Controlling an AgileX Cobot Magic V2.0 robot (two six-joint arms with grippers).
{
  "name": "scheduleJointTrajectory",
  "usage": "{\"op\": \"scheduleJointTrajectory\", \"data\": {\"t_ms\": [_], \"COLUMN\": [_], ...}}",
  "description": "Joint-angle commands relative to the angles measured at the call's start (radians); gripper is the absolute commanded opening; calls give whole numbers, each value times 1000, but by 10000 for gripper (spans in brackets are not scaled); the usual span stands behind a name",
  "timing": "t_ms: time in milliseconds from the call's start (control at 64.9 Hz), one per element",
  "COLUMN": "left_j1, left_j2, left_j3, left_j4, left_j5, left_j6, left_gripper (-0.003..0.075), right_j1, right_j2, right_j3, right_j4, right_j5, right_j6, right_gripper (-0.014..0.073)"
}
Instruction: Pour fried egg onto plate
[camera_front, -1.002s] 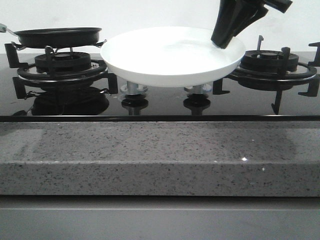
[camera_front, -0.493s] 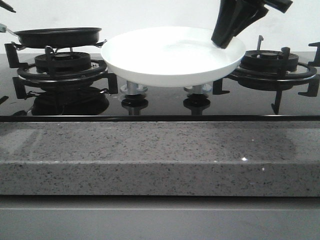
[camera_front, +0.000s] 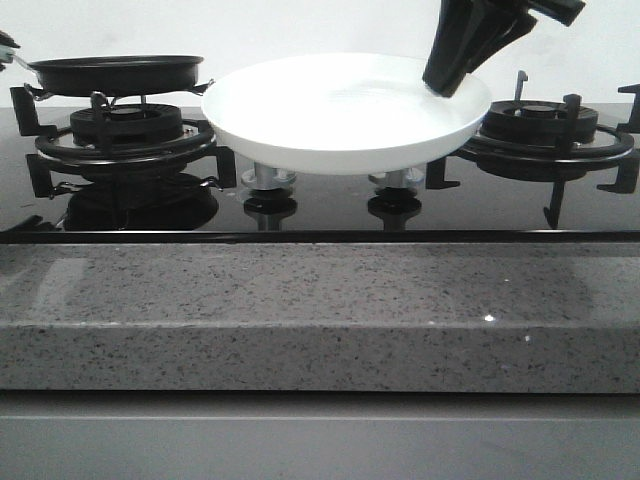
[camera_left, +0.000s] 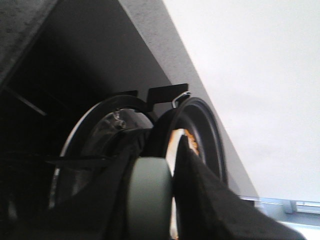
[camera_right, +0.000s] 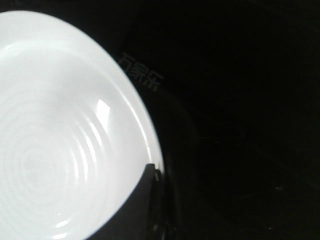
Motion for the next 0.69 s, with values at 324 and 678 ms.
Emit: {"op": "scheduleJointTrajectory", "data": {"t_ms": [324, 678], "left_j1": [-2, -32], "left_j2": [-50, -98], "left_j3": [-105, -340], "left_j4": [-169, -260], "left_j5": [211, 391], "left_j6": [36, 131], "left_gripper": [-19, -19], "right_j1": [-2, -2], "right_j2": [-59, -59], "right_j3": [-23, -23], "right_j4": [41, 41], "right_j5": [-21, -21], "right_j6": [-10, -10], "right_gripper": [-67, -67]}}
